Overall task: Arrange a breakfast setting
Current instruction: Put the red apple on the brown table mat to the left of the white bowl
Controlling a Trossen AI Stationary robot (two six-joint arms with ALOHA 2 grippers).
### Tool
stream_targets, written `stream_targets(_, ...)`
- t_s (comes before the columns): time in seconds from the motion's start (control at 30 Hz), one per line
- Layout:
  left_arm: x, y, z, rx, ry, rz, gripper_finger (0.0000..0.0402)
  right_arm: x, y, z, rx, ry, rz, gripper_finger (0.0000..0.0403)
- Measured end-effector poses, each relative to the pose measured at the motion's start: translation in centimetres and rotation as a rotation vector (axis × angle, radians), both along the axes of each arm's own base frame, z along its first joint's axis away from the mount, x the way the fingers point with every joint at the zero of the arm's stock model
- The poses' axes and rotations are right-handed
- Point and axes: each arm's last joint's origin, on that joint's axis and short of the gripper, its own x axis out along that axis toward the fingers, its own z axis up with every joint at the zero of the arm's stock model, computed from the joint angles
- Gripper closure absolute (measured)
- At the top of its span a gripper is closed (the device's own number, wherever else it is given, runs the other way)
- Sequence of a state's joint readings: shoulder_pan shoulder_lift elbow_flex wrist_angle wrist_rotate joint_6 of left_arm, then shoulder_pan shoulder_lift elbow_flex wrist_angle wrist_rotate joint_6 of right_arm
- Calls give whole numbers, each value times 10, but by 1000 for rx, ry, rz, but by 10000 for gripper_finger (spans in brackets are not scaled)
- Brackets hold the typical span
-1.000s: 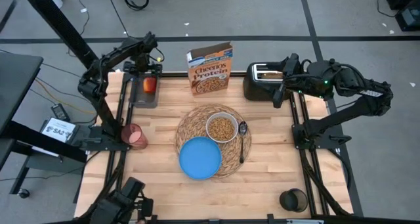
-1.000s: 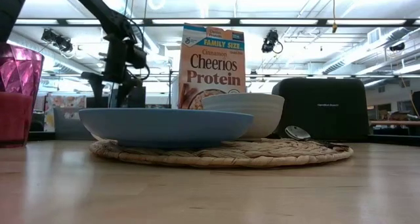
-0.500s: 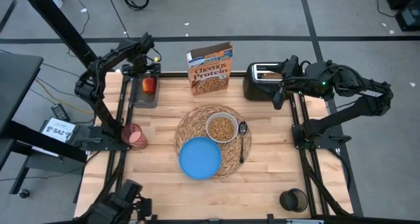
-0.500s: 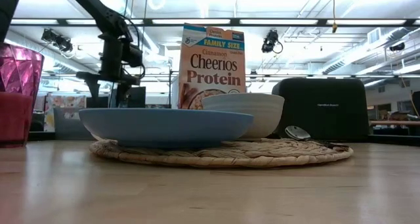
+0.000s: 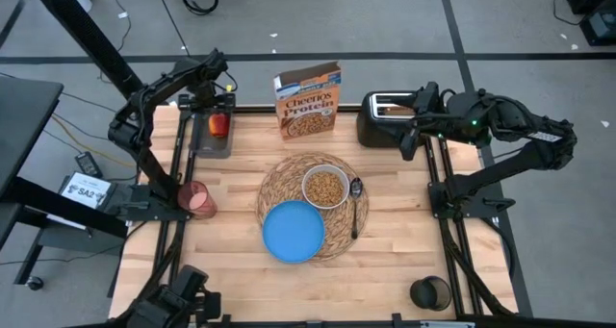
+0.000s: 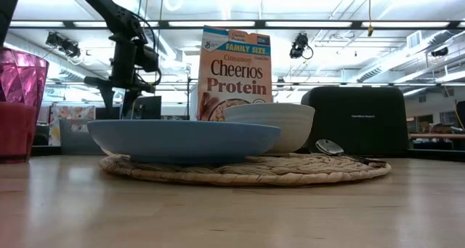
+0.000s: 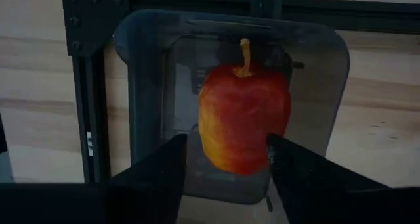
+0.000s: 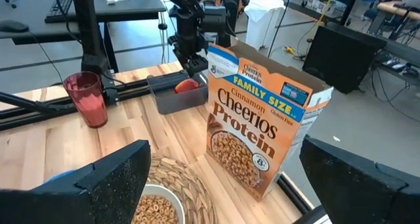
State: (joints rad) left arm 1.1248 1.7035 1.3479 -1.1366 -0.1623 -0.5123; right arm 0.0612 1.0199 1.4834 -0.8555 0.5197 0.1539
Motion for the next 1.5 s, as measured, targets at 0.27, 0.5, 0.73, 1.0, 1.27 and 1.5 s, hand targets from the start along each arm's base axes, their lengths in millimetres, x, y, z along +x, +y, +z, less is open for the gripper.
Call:
stream_targets(0.27, 1, 2, 1, 25, -14, 25, 91, 0, 0, -2, 31, 5, 5, 9)
stream_targets(0.5, 0, 1, -14, 47, -32, 82, 52, 0, 0, -2, 31, 5, 5, 9)
stream_targets(0.73, -7, 0, -37, 35, -68, 121, 51, 0, 1, -2, 40, 3, 9, 9)
stream_targets(1.0, -9, -4, -56, 33, -117, 152, 51, 0, 1, -1, 41, -5, 10, 9)
stream_targets(1.27, -8, -5, -59, 40, -130, 160, 51, 0, 1, -1, 60, -19, 3, 9)
stream_targets(1.5, -6, 0, -57, 87, -157, 134, 54, 0, 1, -1, 56, -17, 4, 9)
